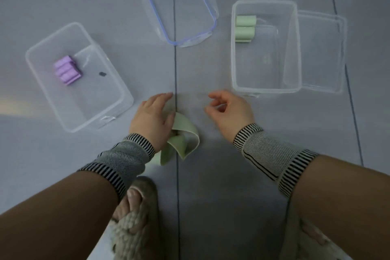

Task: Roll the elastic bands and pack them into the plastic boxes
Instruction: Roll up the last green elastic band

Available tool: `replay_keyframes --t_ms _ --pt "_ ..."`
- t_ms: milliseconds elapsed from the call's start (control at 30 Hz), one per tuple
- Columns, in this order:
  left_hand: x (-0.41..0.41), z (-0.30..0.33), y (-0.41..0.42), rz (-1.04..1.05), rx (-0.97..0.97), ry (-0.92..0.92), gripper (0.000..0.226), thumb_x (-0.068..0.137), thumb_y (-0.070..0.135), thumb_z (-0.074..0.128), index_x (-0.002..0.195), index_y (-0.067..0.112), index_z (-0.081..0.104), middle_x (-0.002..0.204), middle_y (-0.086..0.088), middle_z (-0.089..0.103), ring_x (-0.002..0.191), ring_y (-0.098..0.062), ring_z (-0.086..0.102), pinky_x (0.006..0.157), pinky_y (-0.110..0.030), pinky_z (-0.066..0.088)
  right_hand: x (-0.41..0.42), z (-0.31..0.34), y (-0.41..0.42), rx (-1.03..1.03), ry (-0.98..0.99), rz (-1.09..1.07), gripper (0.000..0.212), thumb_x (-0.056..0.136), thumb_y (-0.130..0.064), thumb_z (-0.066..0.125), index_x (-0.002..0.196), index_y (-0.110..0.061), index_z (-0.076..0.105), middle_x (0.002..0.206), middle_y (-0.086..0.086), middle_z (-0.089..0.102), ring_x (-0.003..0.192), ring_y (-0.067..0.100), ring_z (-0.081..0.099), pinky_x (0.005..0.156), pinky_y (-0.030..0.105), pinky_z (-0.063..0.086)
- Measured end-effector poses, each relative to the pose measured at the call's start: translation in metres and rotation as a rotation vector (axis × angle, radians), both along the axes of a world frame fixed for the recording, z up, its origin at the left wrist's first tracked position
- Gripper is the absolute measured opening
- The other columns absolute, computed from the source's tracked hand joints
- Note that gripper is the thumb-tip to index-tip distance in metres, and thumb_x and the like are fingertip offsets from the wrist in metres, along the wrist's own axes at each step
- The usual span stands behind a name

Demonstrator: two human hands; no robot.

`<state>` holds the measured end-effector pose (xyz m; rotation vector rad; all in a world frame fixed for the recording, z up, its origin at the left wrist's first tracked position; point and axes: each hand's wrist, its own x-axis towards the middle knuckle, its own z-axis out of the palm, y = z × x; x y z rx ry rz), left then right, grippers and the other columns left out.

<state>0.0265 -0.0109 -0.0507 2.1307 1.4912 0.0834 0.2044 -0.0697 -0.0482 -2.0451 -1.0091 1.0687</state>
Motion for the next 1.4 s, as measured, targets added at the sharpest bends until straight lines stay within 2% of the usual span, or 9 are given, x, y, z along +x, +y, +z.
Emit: replay_keyframes --t_ms 200,267,367,567,800,967,1133,1233,1400 --pt "-0.026 -0.006 -0.021 0.028 -0.047 0.003 0.041 0.087 0.025 0.061 0.126 0.02 0.055 0.128 -0.002 0.056 0.116 -0.025 0.05 0.097 -0.032 0.037 -0.032 -0.017 -0.017 -0.178 -0.105 0.231 0.053 0.072 -0.041 0.077 0.117 -0.019 0.06 0.111 0.0 0.062 0.098 0.016 0.059 0.09 0.029 0.046" --pt "-0.032 -0.01 -0.024 0.017 -0.067 0.006 0.041 0.086 0.027 0.062 0.126 0.02 0.055 0.131 -0.001 0.054 0.117 -0.025 0.049 0.098 -0.033 0.037 -0.035 -0.025 -0.021 -0.256 -0.195 0.262 0.046 0.074 -0.042 0.075 0.113 -0.02 0.06 0.107 -0.002 0.063 0.099 0.017 0.06 0.087 0.028 0.045" --pt "-0.034 -0.011 -0.022 0.017 -0.069 -0.02 0.045 0.083 0.027 0.064 0.126 0.02 0.055 0.133 0.001 0.051 0.119 -0.023 0.048 0.101 -0.034 0.038 -0.03 -0.028 -0.019 -0.274 -0.269 0.23 0.017 0.082 -0.033 0.067 0.094 -0.021 0.067 0.094 0.0 0.069 0.091 0.021 0.064 0.08 0.026 0.047" --pt "-0.022 0.016 -0.013 0.006 -0.041 -0.1 0.047 0.08 0.026 0.067 0.126 0.023 0.056 0.136 0.0 0.048 0.121 -0.022 0.048 0.102 -0.033 0.039 -0.02 0.02 -0.002 -0.003 -0.124 0.111 0.008 0.078 -0.02 0.072 0.074 -0.025 0.066 0.071 -0.005 0.065 0.074 0.016 0.064 0.076 0.03 0.052" --pt "-0.01 0.124 0.006 -0.17 0.07 -0.097 0.049 0.084 0.029 0.065 0.131 0.024 0.051 0.139 0.002 0.046 0.121 -0.021 0.048 0.102 -0.033 0.038 0.002 0.146 0.009 0.172 -0.13 0.231 0.004 0.077 -0.018 0.074 0.075 -0.02 0.071 0.067 -0.006 0.066 0.062 0.006 0.059 0.066 0.023 0.051" --pt "0.011 0.221 -0.003 -0.119 0.113 -0.232 0.043 0.085 0.032 0.064 0.127 0.023 0.056 0.128 0.004 0.056 0.115 -0.014 0.053 0.1 -0.027 0.04 0.01 0.236 -0.005 0.273 -0.182 0.196 0.007 0.078 -0.013 0.069 0.077 -0.02 0.071 0.067 -0.011 0.064 0.061 0.001 0.058 0.067 0.021 0.052" --pt "0.037 0.303 -0.034 0.061 -0.053 -0.443 0.023 0.086 0.027 0.063 0.108 0.021 0.066 0.093 0.009 0.065 0.09 -0.005 0.061 0.079 -0.009 0.042 0.009 0.306 -0.035 0.35 -0.168 0.032 0.015 0.078 -0.014 0.067 0.07 -0.028 0.066 0.071 -0.005 0.068 0.069 0.013 0.065 0.076 0.033 0.056" --pt "0.041 0.339 -0.057 0.125 -0.101 -0.509 0.02 0.087 0.027 0.061 0.106 0.021 0.065 0.089 0.006 0.065 0.084 -0.01 0.062 0.073 -0.015 0.046 0.007 0.343 -0.056 0.402 -0.164 -0.04 0.015 0.077 -0.016 0.068 0.068 -0.028 0.065 0.068 -0.008 0.066 0.067 0.01 0.062 0.074 0.03 0.055" --pt "0.035 0.386 -0.094 0.21 -0.098 -0.631 0.007 0.088 0.019 0.061 0.094 0.016 0.064 0.077 0.007 0.061 0.067 -0.001 0.055 0.051 0.0 0.038 0.0 0.389 -0.091 0.505 -0.085 -0.163 0.016 0.079 -0.015 0.068 0.067 -0.026 0.064 0.064 -0.012 0.063 0.058 0.002 0.056 0.065 0.021 0.05"
